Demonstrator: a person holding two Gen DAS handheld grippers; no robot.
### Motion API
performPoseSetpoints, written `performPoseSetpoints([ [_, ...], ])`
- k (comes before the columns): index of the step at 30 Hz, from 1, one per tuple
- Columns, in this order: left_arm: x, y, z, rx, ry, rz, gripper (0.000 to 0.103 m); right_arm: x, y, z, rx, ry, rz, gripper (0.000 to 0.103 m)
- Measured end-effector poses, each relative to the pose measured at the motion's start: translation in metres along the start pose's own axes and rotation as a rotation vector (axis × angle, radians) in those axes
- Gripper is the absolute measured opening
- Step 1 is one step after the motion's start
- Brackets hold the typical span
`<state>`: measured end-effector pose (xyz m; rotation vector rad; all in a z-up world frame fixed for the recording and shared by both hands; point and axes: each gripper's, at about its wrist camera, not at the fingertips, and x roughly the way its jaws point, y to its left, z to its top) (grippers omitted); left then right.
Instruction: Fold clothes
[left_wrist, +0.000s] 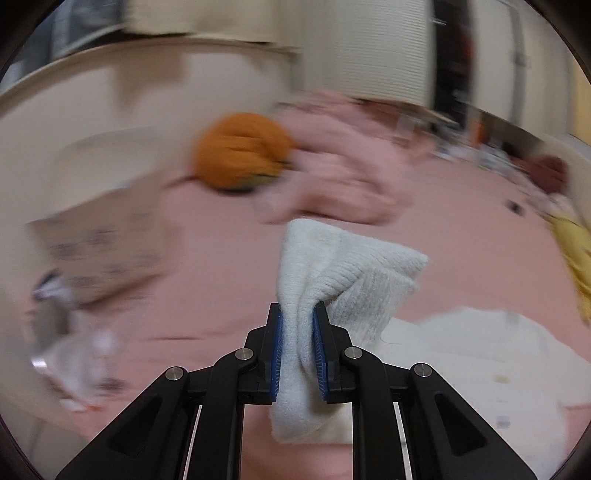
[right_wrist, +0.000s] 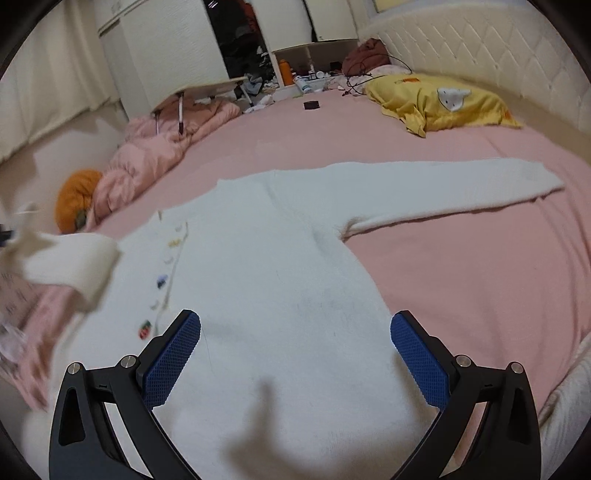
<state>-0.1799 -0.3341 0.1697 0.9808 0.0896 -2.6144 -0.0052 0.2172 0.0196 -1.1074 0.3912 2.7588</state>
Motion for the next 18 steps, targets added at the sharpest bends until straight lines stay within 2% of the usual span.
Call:
performPoseSetpoints([
  [3, 0.008, 0.066, -0.011, -0.031, 0.009, 0.124, 0.016, 0.004, 0.011, -0.005, -0.042, 0.028, -0.028, 0.103],
  [7, 0.037, 0.126, -0.048, -0.085, 0.099, 0.204, 0.016, 0.008, 0.021, -0.011, -0.080, 0.061, -0.064, 0.103],
  [10, 0.074, 0.143, -0.086, -0.104, 0.220, 0.217, 0.016, 0.008, 0.027, -0.015, -0.113, 0.073, -0.089, 0.103],
  [12, 0.092, 0.140, -0.111, -0.109, 0.295, 0.224, 0.023, 0.008, 0.030, -0.017, -0.129, 0.083, -0.101, 0.103],
  [14, 0.098, 0.140, -0.132, -0.118, 0.319, 0.260, 0.025, 0.008, 0.034, -0.019, -0.145, 0.090, -0.107, 0.103],
  [16, 0.088, 0.143, -0.141, -0.161, 0.299, 0.366, 0.040, 0.008, 0.039, -0.021, -0.167, 0.098, -0.110, 0.103],
  [17, 0.080, 0.146, -0.144, -0.187, 0.283, 0.428, 0.058, 0.007, 0.042, -0.022, -0.174, 0.100, -0.109, 0.103],
  [18, 0.068, 0.146, -0.145, -0.224, 0.247, 0.485, 0.063, 0.008, 0.046, -0.023, -0.186, 0.105, -0.106, 0.103],
])
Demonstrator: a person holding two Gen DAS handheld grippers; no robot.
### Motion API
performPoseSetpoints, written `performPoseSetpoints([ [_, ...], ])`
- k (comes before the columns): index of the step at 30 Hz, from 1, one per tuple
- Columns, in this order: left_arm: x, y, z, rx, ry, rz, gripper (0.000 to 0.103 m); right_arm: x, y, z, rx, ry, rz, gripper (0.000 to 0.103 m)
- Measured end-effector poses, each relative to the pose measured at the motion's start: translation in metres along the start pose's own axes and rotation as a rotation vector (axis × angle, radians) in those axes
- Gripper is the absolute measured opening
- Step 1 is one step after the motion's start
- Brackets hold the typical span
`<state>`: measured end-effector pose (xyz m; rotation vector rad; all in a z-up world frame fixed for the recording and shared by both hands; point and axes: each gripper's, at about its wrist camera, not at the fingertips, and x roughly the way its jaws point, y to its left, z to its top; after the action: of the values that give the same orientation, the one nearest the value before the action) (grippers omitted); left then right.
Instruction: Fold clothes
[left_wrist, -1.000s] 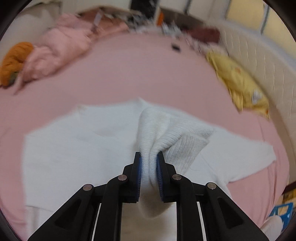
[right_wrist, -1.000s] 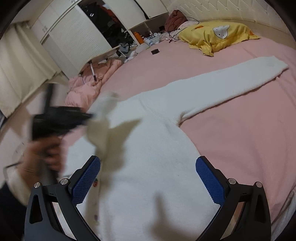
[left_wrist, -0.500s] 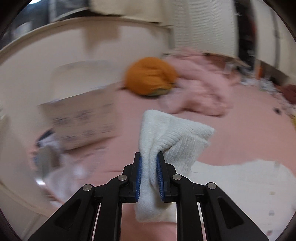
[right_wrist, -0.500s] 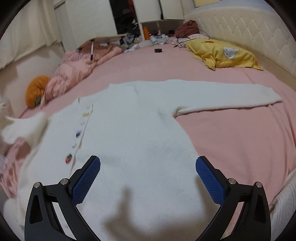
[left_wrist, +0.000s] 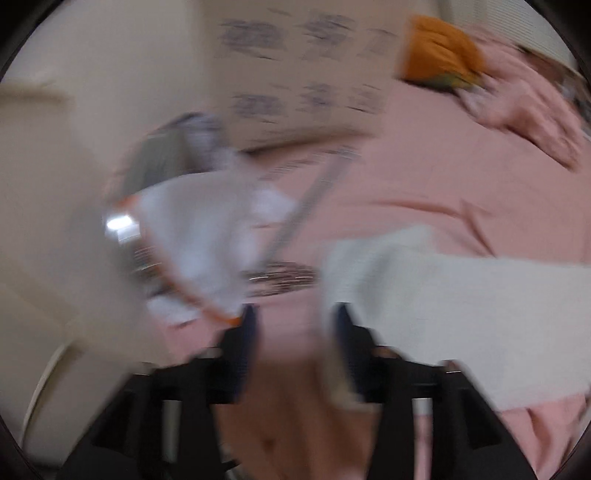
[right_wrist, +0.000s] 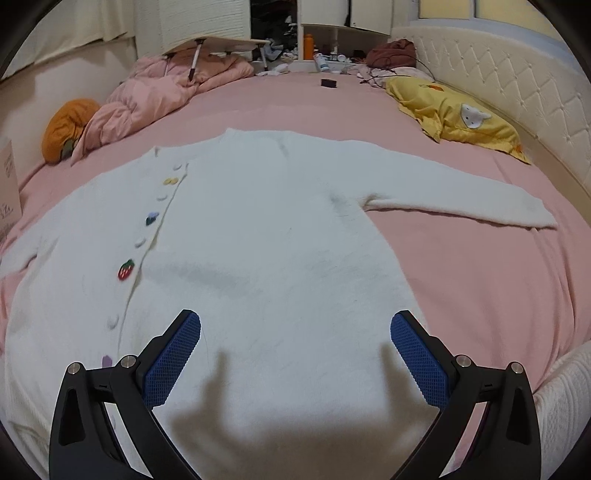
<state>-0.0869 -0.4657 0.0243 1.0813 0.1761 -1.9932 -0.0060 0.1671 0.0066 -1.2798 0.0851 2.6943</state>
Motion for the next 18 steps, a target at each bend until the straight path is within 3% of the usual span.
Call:
performPoseSetpoints([
  [2, -0.027, 0.014, -0.005, -0.128, -0.094, 0.079, 0.063, 0.001, 0.006, -0.001, -0.023, 0.007, 0.002, 0.103],
  [3, -0.040, 0.018, -0.008, -0.170, -0.144, 0.045, 0.064, 0.002, 0.009, -0.002, -0.034, 0.011, 0.004, 0.103],
  [4, -0.048, 0.012, -0.010, -0.156, -0.179, -0.106, 0.066, 0.002, 0.012, -0.003, -0.046, 0.014, 0.004, 0.103],
  [6, -0.044, -0.016, -0.009, -0.041, -0.126, -0.370, 0.070, 0.003, 0.020, -0.005, -0.073, 0.023, 0.004, 0.103],
  [7, -0.036, -0.030, -0.010, 0.011, -0.082, -0.436, 0.070, 0.004, 0.022, -0.005, -0.084, 0.028, 0.005, 0.103],
  [9, -0.015, -0.060, -0.014, 0.100, 0.013, -0.488, 0.070, 0.004, 0.025, -0.007, -0.101, 0.033, 0.007, 0.103],
  [10, -0.002, -0.071, -0.015, 0.129, 0.054, -0.470, 0.070, 0.002, 0.026, -0.008, -0.107, 0.031, 0.006, 0.103],
  [12, 0.024, -0.080, -0.011, 0.152, 0.105, -0.337, 0.070, -0.002, 0.026, -0.008, -0.109, 0.025, 0.001, 0.103],
  [14, 0.043, -0.070, -0.002, 0.159, 0.101, -0.151, 0.070, -0.007, 0.026, -0.008, -0.101, 0.016, -0.001, 0.103],
  [16, 0.052, -0.051, 0.003, 0.195, 0.051, 0.181, 0.070, -0.008, 0.024, -0.006, -0.091, 0.008, 0.001, 0.103],
  [17, 0.051, -0.042, 0.003, 0.206, 0.024, 0.306, 0.070, -0.009, 0.024, -0.005, -0.086, 0.005, 0.002, 0.103],
  [18, 0.047, -0.033, 0.002, 0.204, -0.002, 0.352, 0.070, -0.009, 0.023, -0.005, -0.082, 0.001, 0.003, 0.103],
])
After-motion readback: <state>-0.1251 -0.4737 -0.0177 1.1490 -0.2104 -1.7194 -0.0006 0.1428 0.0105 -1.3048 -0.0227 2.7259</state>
